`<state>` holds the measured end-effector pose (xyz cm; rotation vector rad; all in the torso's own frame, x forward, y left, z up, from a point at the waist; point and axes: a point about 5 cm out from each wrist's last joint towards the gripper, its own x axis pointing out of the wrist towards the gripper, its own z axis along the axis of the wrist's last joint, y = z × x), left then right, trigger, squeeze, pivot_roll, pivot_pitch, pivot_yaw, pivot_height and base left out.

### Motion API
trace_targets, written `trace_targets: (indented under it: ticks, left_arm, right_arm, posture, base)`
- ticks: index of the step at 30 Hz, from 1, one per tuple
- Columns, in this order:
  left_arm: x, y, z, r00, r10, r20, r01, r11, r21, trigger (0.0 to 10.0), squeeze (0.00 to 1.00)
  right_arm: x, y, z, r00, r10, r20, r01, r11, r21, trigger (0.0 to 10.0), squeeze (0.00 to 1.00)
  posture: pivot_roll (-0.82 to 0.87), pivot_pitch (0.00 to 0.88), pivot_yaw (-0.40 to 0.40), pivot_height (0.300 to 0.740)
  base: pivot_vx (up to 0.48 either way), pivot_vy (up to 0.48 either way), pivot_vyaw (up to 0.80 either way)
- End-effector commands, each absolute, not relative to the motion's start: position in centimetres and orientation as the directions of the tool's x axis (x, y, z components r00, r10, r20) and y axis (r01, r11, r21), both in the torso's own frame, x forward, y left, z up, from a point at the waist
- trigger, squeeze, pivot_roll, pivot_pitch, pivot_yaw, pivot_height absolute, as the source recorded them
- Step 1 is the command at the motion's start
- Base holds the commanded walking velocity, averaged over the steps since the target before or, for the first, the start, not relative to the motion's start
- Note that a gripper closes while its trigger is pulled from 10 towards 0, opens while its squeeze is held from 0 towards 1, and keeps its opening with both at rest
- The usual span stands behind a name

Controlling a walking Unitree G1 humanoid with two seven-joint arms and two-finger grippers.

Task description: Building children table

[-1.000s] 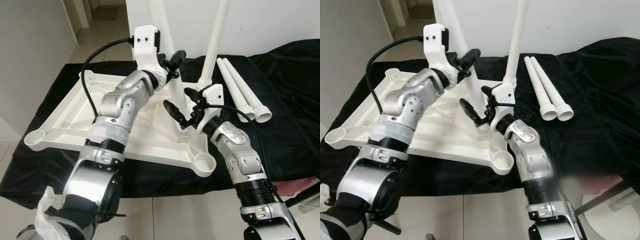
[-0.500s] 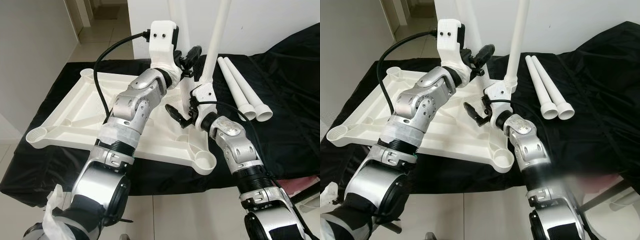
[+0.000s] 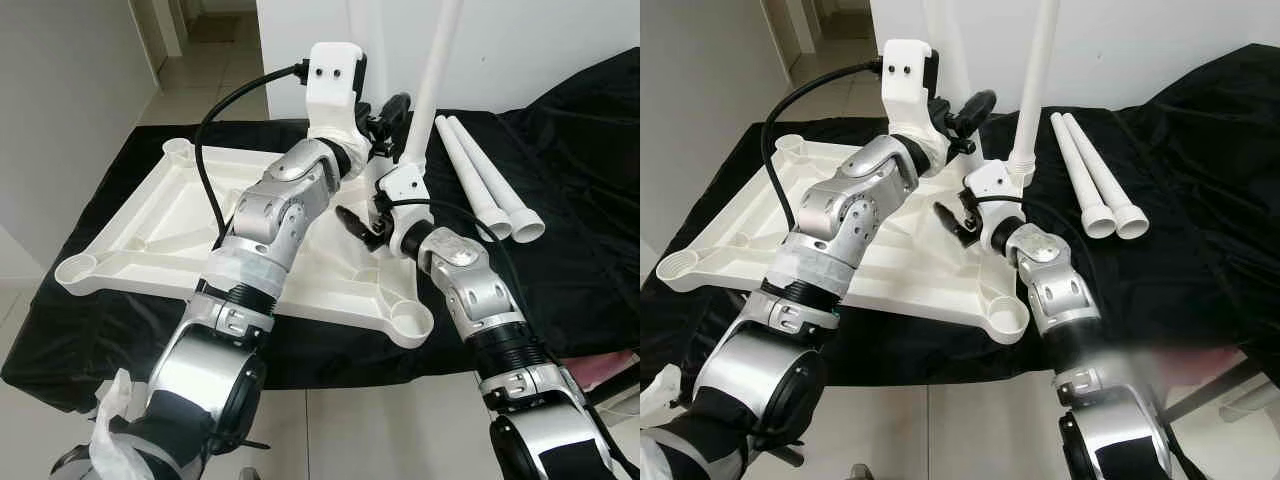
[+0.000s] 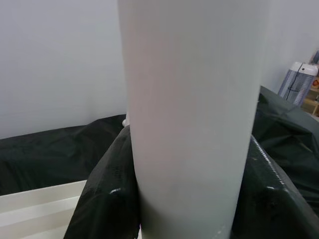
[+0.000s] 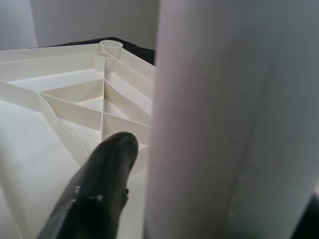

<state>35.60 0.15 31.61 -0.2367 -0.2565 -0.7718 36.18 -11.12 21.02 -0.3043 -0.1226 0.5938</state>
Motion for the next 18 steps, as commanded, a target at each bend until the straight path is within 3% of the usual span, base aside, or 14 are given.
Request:
trace_targets:
  ticks: [1,11,12,18]
  left_arm:
    - [35.09,-0.24,32.45,0.664,-0.662,0.348,0.725,0.683,-0.085,10.0,0.0]
    - [35.27,-0.28,32.32,0.665,-0.664,0.341,0.719,0.694,-0.051,10.0,0.0]
    - [35.17,-0.34,32.34,0.651,-0.675,0.347,0.735,0.674,-0.068,10.0,1.0]
    - [34.73,-0.37,32.68,0.616,-0.696,0.368,0.766,0.639,-0.075,10.0,1.0]
  right_arm:
    - [36.32,-10.43,21.39,0.809,0.587,0.032,-0.546,0.77,-0.33,0.0,0.0]
    - [36.39,-10.62,21.36,0.823,0.566,0.047,-0.527,0.792,-0.308,0.0,0.0]
    - [36.6,-10.75,21.42,0.844,0.534,0.057,-0.498,0.818,-0.289,10.0,0.0]
    - [36.95,-10.94,21.5,0.883,0.463,0.083,-0.437,0.873,-0.217,10.0,0.0]
  posture:
    - [-0.06,0.0,0.054,0.74]
    - [-0.06,0.0,0.055,0.74]
    - [-0.06,0.0,0.056,0.74]
    - [-0.05,0.0,0.059,0.74]
  base:
    - [0.0,0.0,0.0]
    - [0.0,0.0,0.0]
    - [0.0,0.0,0.0]
    - [0.0,0.0,0.0]
